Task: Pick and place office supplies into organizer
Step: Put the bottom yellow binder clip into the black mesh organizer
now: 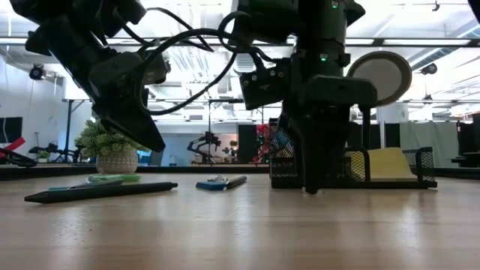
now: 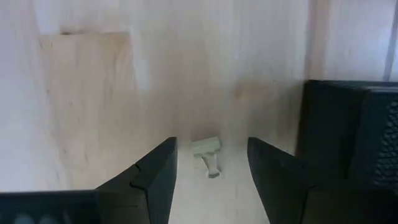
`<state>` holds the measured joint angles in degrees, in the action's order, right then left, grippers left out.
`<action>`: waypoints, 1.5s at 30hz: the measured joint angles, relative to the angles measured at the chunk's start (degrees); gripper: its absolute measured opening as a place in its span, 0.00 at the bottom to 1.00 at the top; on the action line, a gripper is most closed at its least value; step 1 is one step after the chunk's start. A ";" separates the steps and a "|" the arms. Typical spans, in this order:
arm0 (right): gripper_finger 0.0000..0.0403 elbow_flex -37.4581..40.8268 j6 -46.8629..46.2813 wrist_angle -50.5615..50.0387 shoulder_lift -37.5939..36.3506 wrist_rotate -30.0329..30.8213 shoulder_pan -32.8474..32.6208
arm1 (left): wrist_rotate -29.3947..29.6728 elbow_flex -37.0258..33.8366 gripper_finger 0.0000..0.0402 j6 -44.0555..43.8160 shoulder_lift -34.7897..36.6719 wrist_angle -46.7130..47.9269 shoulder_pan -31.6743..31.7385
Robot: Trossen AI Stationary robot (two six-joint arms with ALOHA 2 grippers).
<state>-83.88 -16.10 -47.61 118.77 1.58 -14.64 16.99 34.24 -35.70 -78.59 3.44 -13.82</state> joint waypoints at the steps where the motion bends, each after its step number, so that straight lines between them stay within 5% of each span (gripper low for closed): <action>1: 0.46 0.00 0.39 -0.13 -0.05 0.01 0.03 | 0.00 -0.02 0.11 0.00 0.00 0.00 0.00; 23: 0.21 0.28 5.72 0.94 0.45 -1.51 0.03 | 0.46 -1.05 0.11 0.02 -0.02 0.00 0.37; 35: 0.15 -0.69 6.76 -0.64 0.55 -0.81 0.03 | 1.04 -1.11 0.11 0.02 -0.02 0.00 0.37; 41: 0.15 -5.30 0.09 -8.36 -0.37 3.59 0.03 | 1.08 -1.11 0.11 0.04 -0.02 -0.02 0.37; 45: 0.15 -8.77 -12.37 -11.55 -3.49 6.20 0.04 | 1.07 -1.11 0.11 0.04 -0.02 -0.17 0.37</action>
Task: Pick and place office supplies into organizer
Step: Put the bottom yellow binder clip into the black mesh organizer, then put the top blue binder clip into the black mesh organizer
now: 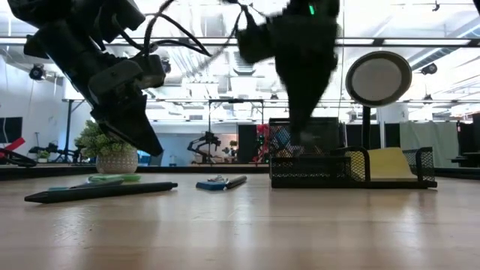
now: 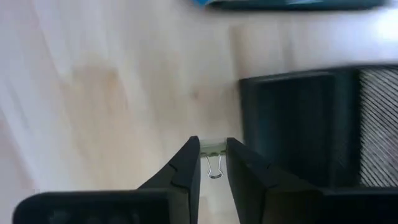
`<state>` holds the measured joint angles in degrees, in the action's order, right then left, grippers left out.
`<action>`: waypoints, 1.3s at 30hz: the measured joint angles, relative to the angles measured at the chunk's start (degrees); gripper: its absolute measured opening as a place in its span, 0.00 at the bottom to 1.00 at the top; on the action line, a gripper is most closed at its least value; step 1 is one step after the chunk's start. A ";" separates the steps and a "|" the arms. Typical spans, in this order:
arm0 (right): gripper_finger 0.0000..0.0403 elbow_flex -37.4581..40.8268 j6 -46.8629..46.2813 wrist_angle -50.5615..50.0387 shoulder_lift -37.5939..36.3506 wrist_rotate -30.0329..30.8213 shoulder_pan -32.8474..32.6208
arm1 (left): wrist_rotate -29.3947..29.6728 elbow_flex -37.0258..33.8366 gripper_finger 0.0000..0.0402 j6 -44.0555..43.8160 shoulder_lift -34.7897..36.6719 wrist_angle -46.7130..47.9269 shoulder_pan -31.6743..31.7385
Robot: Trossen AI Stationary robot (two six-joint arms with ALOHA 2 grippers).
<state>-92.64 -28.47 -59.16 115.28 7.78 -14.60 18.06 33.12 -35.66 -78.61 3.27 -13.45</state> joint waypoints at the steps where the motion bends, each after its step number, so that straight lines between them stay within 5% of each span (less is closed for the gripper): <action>1: 0.15 -0.76 -5.54 -1.14 -0.82 1.09 -0.01 | 0.00 0.00 0.11 -0.02 0.00 0.03 0.00; 5: 0.15 -1.32 -34.88 -6.34 -3.57 -0.49 1.59 | -0.02 0.00 0.11 -0.04 0.00 -0.25 0.00; 9: 0.15 0.44 -47.05 -5.27 -4.29 -0.66 3.41 | -0.36 0.00 0.11 -0.01 0.00 -1.31 0.00; 21: 0.15 1.56 -49.23 -3.19 0.95 -0.30 6.36 | -2.78 0.00 0.11 0.33 0.00 -1.30 0.11; 28: 0.28 1.71 -53.88 -3.67 1.14 5.79 6.76 | -3.04 0.00 0.11 1.96 0.00 -1.24 0.11; 35: 0.41 1.14 -51.40 -4.20 0.70 4.88 5.95 | -4.27 0.00 0.11 1.97 0.00 -1.27 0.11; 39: 0.44 -2.03 -40.14 -4.12 -3.31 4.54 2.81 | -5.94 0.45 0.11 2.54 0.00 -1.28 0.11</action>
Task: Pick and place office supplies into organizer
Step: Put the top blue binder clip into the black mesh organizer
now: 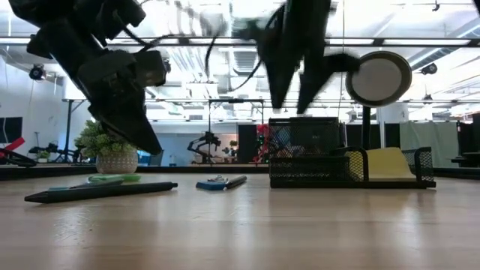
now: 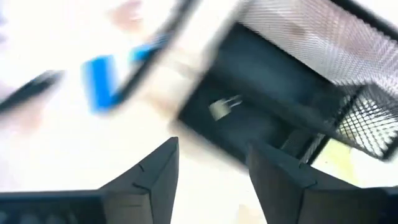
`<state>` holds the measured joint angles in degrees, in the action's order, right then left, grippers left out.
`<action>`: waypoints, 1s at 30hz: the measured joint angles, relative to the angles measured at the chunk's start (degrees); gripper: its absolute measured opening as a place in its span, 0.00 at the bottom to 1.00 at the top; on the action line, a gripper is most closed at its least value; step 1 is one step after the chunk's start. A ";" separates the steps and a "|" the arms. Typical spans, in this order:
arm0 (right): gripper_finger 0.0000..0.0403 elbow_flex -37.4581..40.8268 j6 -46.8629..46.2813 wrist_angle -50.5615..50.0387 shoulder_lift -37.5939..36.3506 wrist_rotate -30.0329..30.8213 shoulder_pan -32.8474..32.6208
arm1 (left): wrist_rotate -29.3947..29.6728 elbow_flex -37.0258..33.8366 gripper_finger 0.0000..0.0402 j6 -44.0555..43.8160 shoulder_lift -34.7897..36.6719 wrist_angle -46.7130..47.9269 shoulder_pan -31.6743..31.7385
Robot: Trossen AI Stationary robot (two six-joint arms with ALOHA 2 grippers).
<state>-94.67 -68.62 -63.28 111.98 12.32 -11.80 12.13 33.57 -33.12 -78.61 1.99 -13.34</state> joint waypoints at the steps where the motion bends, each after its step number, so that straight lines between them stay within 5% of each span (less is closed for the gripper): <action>1: 0.45 -0.73 3.68 -0.17 -1.41 0.18 -1.02 | -1.12 0.33 0.11 0.86 0.00 -0.08 0.01; 7: 0.43 -1.62 3.32 -9.38 -10.56 -1.43 -2.97 | -15.05 4.62 0.11 7.42 0.76 3.26 5.93; 13: 0.43 -1.38 -1.15 -13.07 -18.74 12.14 -8.46 | -9.67 11.69 0.13 38.93 0.90 11.95 14.09; 20: 0.49 -0.56 -17.71 -27.00 -20.76 17.23 -14.58 | -8.90 15.81 0.32 38.50 -1.19 12.44 25.81; 25: 0.54 2.58 -16.98 -26.72 -21.56 16.76 -16.64 | -15.20 18.17 0.47 36.01 -5.66 12.27 30.07; 30: 0.55 7.41 -19.07 -26.71 -23.41 16.12 -16.76 | -16.31 21.77 0.49 36.10 -14.56 12.68 30.14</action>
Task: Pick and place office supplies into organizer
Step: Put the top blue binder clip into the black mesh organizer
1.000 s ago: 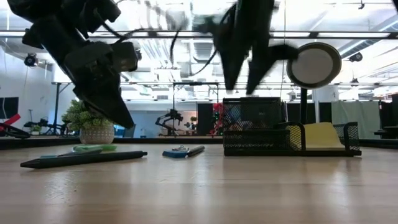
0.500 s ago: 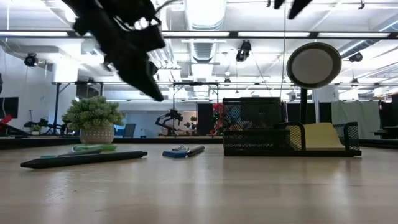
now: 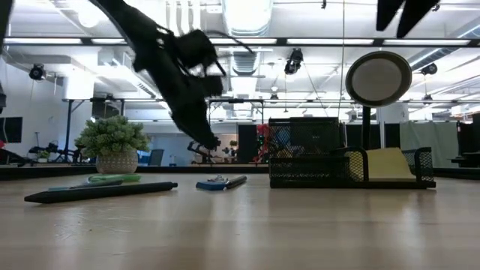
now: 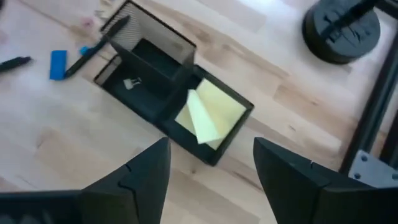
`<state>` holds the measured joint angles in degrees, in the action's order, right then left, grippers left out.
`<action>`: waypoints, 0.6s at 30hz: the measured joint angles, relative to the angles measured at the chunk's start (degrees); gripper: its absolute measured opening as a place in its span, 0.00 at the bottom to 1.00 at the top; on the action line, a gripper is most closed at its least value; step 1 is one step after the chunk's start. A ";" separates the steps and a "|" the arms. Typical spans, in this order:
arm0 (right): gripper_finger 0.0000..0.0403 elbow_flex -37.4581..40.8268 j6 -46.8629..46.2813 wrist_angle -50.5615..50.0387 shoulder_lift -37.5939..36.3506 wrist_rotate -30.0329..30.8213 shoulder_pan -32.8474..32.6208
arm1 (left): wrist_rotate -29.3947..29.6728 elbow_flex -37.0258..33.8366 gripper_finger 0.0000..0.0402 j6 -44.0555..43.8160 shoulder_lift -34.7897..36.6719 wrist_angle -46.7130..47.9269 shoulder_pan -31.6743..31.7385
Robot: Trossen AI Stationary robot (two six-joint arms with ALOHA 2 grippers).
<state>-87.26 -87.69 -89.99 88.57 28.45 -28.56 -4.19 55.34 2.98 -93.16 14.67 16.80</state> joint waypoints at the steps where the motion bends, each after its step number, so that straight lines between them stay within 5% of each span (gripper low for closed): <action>1: 0.55 0.85 -1.27 0.01 -0.46 0.02 -0.05 | 0.09 1.09 0.49 0.15 -1.71 -0.24 0.00; 9: 0.55 6.48 -10.24 0.00 -2.77 0.55 -0.10 | 1.81 7.29 0.49 0.29 -8.71 2.01 0.82; 18: 0.55 13.27 -16.14 -0.05 -4.44 0.07 0.07 | 0.61 6.21 0.49 0.35 -9.55 6.61 0.87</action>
<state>-73.99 -103.83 -90.04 84.13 28.51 -28.49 -3.57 61.55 3.33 -102.72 21.29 17.67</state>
